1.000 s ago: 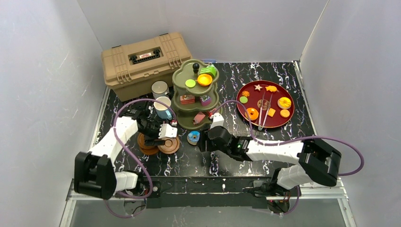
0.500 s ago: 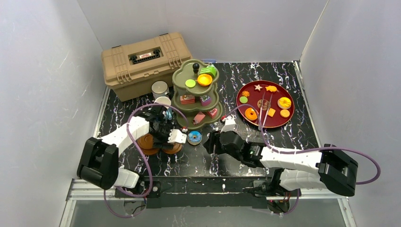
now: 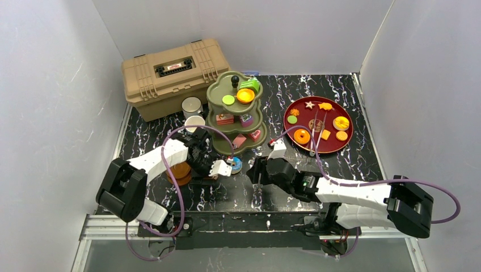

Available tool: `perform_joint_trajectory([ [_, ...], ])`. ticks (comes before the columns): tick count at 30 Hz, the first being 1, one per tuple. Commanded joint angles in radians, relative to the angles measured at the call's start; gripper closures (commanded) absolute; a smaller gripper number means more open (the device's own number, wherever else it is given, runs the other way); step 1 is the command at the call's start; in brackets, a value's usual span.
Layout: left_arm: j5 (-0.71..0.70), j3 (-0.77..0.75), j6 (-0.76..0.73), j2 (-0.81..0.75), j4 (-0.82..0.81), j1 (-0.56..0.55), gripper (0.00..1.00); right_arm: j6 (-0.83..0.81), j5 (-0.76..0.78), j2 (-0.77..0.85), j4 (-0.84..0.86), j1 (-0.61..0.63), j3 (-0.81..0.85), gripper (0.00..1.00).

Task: Serve the afternoon tea
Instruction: Move the coaster to the center of the board.

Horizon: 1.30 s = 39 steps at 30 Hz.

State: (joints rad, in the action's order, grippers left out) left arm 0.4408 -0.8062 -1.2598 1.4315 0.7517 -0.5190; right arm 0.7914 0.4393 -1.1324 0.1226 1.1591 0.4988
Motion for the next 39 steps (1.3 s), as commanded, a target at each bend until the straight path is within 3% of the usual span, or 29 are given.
perform_joint_trajectory([
  [1, 0.182, -0.096, 0.05, -0.005, 0.148, -0.025, 0.4, 0.007, 0.023, -0.015, 0.024, 0.005, 0.014, 0.34],
  [5, 0.275, -0.196, 0.156, -0.031, 0.252, -0.039, 0.41, -0.023, 0.022, -0.072, 0.034, 0.017, 0.056, 0.36],
  [7, 0.273, -0.25, 0.166, -0.067, 0.298, 0.012, 0.41, -0.054, 0.002, -0.118, 0.059, 0.028, 0.09, 0.41],
  [10, 0.317, -0.322, 0.144, -0.101, 0.345, 0.209, 0.41, -0.113, -0.051, -0.218, 0.124, 0.042, 0.166, 0.54],
  [13, 0.279, -0.387, -0.012, -0.07, 0.468, 0.401, 0.42, -0.178, -0.109, -0.339, 0.179, 0.06, 0.26, 0.62],
  [16, 0.248, -0.411, -0.151, -0.037, 0.529, 0.603, 0.41, -0.235, -0.154, -0.468, 0.199, 0.076, 0.369, 0.64],
  [21, 0.174, -0.398, -0.286, 0.009, 0.522, 0.778, 0.41, -0.307, -0.206, -0.642, 0.211, 0.082, 0.528, 0.65],
  [31, 0.044, -0.112, -0.42, -0.063, 0.2, 0.83, 0.4, -0.357, -0.179, -0.763, 0.165, 0.078, 0.605, 0.68],
  [39, 0.017, -0.022, -0.42, -0.054, 0.065, 0.83, 0.38, -0.378, -0.198, -0.785, -0.044, 0.071, 0.662, 0.74],
])
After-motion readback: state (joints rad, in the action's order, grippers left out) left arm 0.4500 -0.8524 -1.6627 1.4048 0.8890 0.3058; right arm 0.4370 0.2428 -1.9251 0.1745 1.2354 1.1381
